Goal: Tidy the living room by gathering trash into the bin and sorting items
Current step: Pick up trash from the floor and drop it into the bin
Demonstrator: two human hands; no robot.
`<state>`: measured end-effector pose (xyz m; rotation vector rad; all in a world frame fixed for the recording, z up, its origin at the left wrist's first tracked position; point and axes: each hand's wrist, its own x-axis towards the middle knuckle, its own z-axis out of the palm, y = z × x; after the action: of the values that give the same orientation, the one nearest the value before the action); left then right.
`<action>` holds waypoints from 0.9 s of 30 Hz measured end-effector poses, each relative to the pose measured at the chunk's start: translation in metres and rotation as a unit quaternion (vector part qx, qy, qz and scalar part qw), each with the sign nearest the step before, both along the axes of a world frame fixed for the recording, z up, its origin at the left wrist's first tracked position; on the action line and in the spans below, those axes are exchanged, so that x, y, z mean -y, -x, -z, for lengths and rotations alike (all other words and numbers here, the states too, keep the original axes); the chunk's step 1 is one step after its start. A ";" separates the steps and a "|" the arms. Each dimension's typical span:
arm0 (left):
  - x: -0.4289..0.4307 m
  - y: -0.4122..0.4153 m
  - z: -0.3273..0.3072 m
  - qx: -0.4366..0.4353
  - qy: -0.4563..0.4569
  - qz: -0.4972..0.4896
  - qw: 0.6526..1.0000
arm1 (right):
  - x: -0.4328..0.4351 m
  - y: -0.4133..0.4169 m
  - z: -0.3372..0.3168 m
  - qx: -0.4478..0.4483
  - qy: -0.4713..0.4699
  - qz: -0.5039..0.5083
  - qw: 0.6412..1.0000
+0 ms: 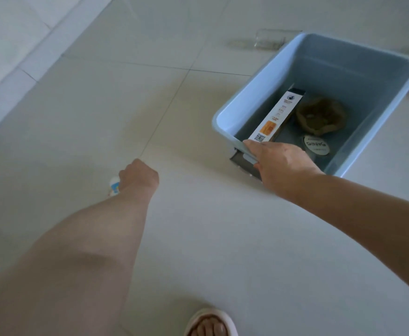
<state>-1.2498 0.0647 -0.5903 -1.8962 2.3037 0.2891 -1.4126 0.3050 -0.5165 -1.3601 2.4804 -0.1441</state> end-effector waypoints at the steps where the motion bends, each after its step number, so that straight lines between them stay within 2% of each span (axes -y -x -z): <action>1: 0.003 -0.006 0.001 0.005 0.003 -0.031 0.999 | 0.004 -0.002 0.000 0.004 0.002 -0.003 1.000; 4: 0.010 -0.021 0.004 0.027 0.017 -0.101 0.994 | 0.014 -0.008 0.001 0.011 0.017 -0.009 1.000; 12: 0.036 -0.049 0.017 0.051 0.000 -0.184 0.982 | 0.030 -0.015 0.004 0.016 0.050 -0.026 0.998; 19: 0.055 -0.072 0.046 0.072 -0.140 -0.171 0.973 | 0.030 -0.015 0.009 0.007 0.054 -0.030 0.998; 22: 0.055 -0.067 0.063 0.098 -0.129 -0.144 0.976 | 0.029 -0.015 0.010 0.002 0.048 -0.028 0.998; 24: 0.032 -0.047 0.039 0.069 -0.116 -0.123 0.983 | 0.029 -0.015 0.009 -0.003 0.047 -0.026 0.999; 27: 0.004 -0.018 0.014 -0.041 -0.124 -0.111 0.985 | 0.024 -0.013 0.011 -0.019 0.040 -0.023 0.999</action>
<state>-1.2316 0.0602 -0.6040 -2.0413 1.9911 0.6592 -1.3991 0.2806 -0.5271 -1.4638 2.4971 -0.2109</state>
